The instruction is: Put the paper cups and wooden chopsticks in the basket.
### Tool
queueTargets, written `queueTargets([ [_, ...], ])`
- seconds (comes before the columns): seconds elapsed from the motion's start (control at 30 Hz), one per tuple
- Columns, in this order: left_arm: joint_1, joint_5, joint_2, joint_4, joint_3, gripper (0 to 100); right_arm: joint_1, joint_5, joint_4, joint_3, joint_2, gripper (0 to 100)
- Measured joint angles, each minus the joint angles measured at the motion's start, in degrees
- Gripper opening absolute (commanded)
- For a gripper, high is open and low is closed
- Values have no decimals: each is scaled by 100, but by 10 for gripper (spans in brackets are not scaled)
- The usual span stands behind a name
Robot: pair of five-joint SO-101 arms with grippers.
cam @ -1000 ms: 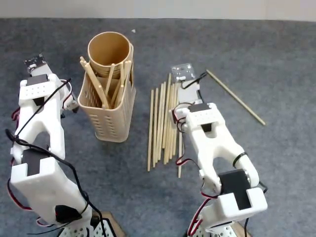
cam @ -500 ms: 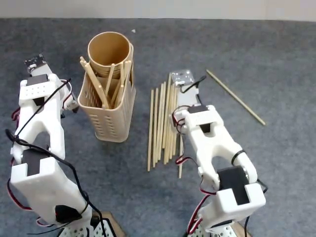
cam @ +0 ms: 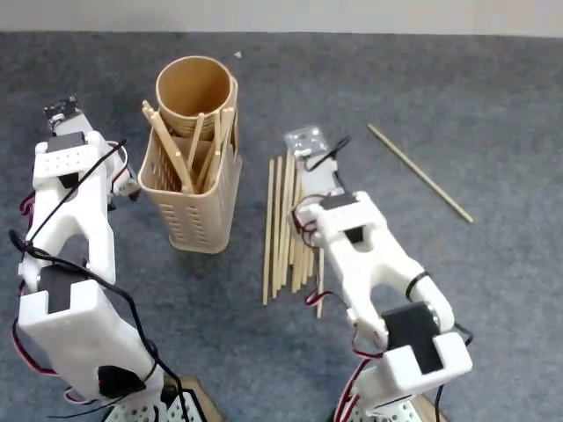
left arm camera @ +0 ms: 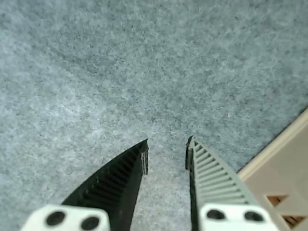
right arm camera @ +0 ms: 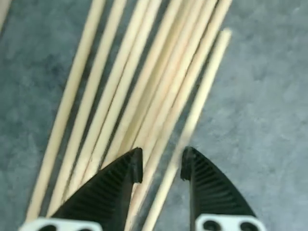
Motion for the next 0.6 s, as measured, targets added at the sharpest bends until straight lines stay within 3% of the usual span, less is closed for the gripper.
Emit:
queueTargets([
  [0.23,0,0,0,0,0,164,281,-9,-9,9,290,141],
  [0.37,0,0,0,0,0,164,308,-9,-9,9,290,0],
  [0.6,0,0,0,0,0,164,440,-18,-9,0,299,5],
])
